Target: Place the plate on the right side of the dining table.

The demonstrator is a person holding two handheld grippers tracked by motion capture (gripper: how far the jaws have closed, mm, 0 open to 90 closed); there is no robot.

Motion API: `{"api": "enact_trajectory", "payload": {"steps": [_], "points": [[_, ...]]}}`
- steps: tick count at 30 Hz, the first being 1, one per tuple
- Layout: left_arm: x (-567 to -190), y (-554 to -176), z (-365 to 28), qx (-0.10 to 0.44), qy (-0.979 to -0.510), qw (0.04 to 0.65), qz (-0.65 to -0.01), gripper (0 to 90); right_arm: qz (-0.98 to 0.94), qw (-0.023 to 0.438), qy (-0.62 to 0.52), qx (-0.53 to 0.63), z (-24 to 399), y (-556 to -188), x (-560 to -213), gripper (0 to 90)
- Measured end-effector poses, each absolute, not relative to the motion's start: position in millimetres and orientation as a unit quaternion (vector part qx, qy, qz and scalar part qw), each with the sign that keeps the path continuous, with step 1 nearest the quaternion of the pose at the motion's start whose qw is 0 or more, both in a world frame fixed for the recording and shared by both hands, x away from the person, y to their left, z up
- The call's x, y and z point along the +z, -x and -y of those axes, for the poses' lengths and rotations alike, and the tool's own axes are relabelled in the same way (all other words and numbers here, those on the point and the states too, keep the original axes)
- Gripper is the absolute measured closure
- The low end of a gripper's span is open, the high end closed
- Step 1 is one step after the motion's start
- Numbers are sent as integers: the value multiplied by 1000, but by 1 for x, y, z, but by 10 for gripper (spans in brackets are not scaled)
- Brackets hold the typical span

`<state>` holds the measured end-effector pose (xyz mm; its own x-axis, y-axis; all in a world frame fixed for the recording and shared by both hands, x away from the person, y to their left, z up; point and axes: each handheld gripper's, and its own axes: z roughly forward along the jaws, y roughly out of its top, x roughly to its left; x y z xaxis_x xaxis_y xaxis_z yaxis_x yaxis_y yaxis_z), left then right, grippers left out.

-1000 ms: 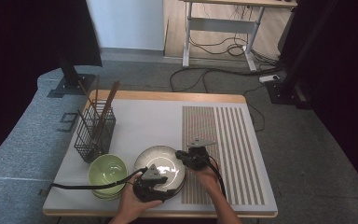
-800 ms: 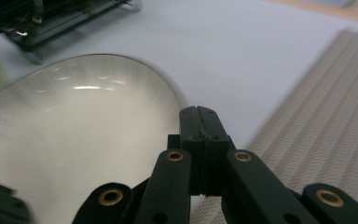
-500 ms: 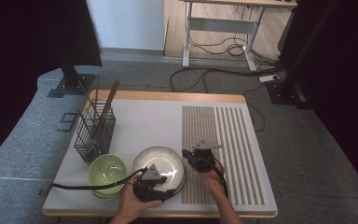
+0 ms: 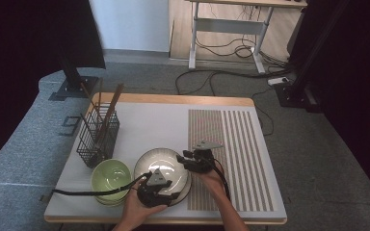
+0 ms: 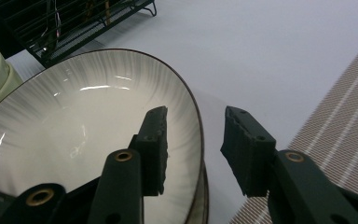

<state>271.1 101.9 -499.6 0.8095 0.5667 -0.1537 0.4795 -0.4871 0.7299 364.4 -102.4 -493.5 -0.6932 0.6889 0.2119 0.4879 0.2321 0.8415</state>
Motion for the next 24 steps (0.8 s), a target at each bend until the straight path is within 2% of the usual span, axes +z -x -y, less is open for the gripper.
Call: {"api": "enact_trajectory", "payload": {"steps": [3,6,13,15,20,24], "points": [[-500,-271,-102,53,-860,406,-305,454,-778,83,-379,495,95,-368,-497,569],[-500,-272,-102,53,-860,406,-304,454,-790,85,-372,480,88,-372,-499,550],[-500,-271,-102,53,-860,407,-304,456,-795,56,-376,472,86,-380,-508,562],[-500,-271,-102,53,-860,407,-304,456,-796,59,-375,471,84,-380,-510,578],[-500,-272,-102,51,-860,407,-303,455,-789,67,-379,478,81,-379,-510,713],[-501,-272,-102,51,-859,409,-302,455,-778,50,-389,490,89,-382,-509,779]]}}
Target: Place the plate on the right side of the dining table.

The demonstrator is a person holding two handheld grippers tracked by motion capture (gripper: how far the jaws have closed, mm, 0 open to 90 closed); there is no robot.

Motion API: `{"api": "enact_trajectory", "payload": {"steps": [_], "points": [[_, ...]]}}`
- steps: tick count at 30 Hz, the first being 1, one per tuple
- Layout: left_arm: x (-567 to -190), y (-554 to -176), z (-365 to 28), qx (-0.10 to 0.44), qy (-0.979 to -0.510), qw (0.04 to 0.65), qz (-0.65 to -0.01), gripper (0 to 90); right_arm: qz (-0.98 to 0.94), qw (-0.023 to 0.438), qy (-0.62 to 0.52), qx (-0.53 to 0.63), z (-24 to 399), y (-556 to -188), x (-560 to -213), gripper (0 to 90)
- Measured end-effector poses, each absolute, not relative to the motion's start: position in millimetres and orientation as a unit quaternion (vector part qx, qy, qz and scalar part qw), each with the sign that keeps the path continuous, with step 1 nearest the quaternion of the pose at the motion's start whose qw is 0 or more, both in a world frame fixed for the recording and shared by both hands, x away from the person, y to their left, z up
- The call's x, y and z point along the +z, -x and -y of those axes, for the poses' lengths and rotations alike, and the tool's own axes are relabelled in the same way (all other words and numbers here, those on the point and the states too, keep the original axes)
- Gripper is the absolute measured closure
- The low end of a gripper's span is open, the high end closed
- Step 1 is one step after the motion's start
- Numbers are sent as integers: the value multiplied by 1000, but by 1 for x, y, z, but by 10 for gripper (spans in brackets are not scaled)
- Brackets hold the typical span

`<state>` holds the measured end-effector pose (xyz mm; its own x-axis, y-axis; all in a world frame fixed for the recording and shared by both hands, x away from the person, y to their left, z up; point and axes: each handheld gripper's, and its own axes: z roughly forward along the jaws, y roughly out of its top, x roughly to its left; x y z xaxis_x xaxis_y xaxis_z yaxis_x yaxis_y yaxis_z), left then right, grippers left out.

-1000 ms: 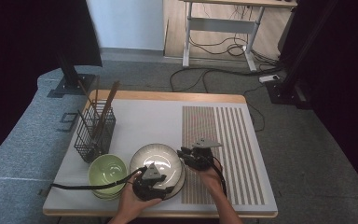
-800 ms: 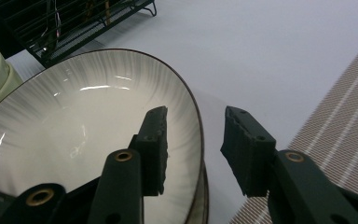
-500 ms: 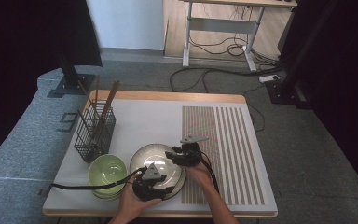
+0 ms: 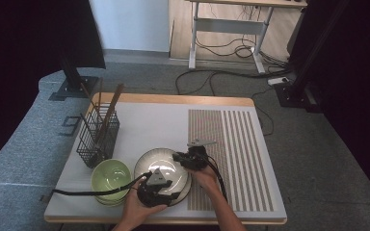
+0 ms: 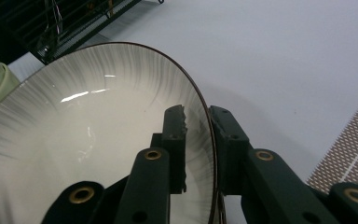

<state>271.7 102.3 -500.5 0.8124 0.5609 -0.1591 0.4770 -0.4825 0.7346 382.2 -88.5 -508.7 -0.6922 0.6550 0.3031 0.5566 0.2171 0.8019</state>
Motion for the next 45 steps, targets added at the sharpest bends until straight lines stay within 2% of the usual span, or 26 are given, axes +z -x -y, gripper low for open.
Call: {"api": "enact_trajectory", "payload": {"steps": [5,36,45], "points": [[-500,-271,-103,46,-858,414,-302,461,-767,33,-403,498,99,-382,-506,823],[-502,-268,-104,36,-854,419,-306,443,-771,125,-408,472,131,-358,-483,847],[-503,-270,-105,29,-856,421,-298,486,-774,141,-400,470,126,-358,-484,829]]}}
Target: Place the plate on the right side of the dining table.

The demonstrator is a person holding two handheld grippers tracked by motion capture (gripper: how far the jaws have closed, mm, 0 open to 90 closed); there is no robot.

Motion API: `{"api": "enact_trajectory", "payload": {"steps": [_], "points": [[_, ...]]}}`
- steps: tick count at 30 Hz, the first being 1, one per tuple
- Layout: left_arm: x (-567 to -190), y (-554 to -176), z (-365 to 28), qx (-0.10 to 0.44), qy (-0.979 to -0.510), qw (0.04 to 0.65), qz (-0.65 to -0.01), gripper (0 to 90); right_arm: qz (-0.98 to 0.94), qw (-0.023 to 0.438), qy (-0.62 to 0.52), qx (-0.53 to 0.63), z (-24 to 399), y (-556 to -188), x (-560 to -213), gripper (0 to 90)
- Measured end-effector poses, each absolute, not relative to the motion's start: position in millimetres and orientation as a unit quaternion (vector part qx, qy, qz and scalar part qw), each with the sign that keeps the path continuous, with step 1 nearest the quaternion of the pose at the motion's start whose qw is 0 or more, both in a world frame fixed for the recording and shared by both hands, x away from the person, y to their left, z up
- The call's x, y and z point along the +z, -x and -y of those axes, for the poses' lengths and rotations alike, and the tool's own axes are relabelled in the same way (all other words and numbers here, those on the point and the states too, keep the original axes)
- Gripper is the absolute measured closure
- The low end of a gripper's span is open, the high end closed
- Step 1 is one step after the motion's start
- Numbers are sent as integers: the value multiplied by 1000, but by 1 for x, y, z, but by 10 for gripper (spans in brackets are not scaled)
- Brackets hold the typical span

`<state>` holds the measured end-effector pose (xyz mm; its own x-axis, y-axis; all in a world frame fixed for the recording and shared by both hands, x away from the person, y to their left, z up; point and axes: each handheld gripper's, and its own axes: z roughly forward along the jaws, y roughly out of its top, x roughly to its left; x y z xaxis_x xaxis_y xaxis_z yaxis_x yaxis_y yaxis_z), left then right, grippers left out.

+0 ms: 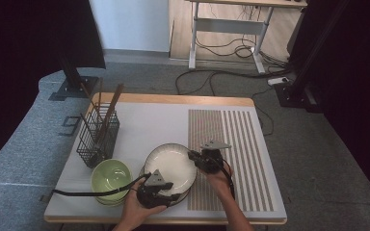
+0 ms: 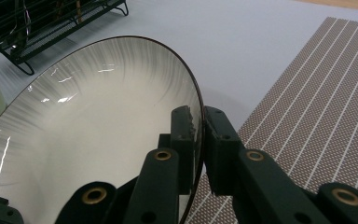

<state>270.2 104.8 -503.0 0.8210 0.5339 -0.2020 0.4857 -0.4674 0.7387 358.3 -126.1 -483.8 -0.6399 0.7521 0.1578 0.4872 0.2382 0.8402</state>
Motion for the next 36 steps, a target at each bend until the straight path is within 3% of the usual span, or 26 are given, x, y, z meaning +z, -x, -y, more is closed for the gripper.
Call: {"api": "enact_trajectory", "payload": {"steps": [5,11,17,23,27,36], "points": [[-503,-272,-106,22,-854,424,-300,495,-775,147,-397,469,124,-359,-484,813],[-505,-273,-109,15,-851,430,-301,512,-774,158,-398,466,121,-362,-486,728],[-505,-274,-109,15,-851,431,-300,519,-769,140,-397,482,114,-370,-488,568],[-504,-274,-109,14,-852,429,-299,521,-781,106,-386,479,105,-378,-494,509],[-504,-274,-109,14,-853,429,-298,522,-782,70,-386,484,105,-382,-497,536],[-505,-274,-109,15,-853,428,-298,519,-765,36,-402,501,115,-384,-496,733]]}}
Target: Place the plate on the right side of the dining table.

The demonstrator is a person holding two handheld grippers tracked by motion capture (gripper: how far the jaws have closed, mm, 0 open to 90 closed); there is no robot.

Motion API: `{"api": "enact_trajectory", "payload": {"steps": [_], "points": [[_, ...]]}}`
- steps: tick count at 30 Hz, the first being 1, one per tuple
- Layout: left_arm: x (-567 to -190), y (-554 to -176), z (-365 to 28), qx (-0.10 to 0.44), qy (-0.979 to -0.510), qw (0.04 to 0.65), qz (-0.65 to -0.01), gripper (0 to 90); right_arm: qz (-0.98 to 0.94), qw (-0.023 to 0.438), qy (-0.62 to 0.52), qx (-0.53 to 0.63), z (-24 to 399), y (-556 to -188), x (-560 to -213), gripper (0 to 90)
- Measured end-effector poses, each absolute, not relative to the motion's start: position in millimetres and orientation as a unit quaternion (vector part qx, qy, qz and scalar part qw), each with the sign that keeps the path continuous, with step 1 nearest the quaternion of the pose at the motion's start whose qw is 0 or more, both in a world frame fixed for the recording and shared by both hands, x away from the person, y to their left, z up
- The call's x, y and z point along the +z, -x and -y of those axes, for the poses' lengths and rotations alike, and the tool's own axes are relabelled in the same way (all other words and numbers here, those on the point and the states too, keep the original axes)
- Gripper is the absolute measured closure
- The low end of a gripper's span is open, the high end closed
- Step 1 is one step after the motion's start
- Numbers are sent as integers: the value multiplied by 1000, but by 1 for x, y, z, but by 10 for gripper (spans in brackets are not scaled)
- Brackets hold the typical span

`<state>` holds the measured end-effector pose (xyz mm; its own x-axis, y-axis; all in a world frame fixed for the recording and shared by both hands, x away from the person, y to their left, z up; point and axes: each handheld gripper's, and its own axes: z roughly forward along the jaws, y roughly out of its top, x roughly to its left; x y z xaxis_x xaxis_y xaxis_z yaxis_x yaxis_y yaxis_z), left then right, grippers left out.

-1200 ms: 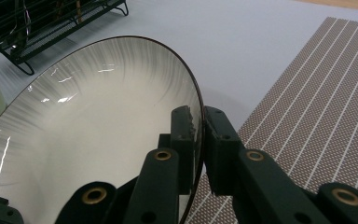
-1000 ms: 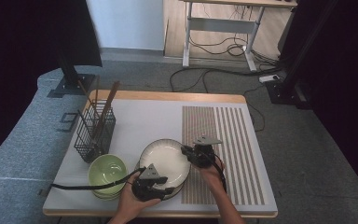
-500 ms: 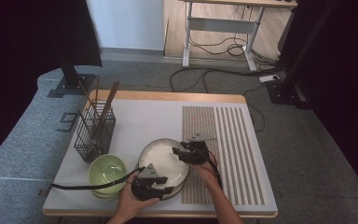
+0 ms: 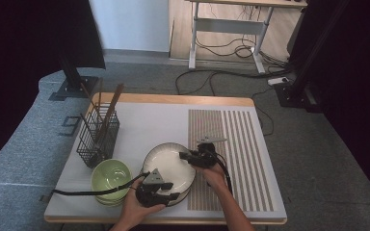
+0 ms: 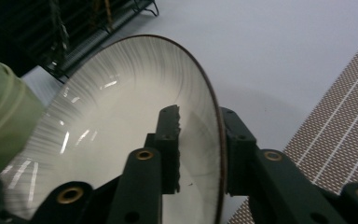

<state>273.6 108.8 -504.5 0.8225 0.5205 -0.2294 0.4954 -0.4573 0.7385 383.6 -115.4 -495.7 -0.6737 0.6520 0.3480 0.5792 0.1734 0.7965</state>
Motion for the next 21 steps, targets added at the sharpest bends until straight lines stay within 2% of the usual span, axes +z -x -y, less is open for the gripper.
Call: {"api": "enact_trajectory", "payload": {"steps": [7,12,18,21], "points": [[-502,-272,-109,17,-853,426,-301,499,-750,24,-401,525,121,-380,-486,822],[-502,-270,-108,18,-854,422,-305,460,-745,22,-412,523,121,-378,-481,835],[-501,-269,-108,19,-858,411,-306,407,-744,72,-414,519,121,-372,-467,837],[-500,-269,-109,17,-860,409,-305,402,-743,83,-415,519,124,-370,-465,837]]}}
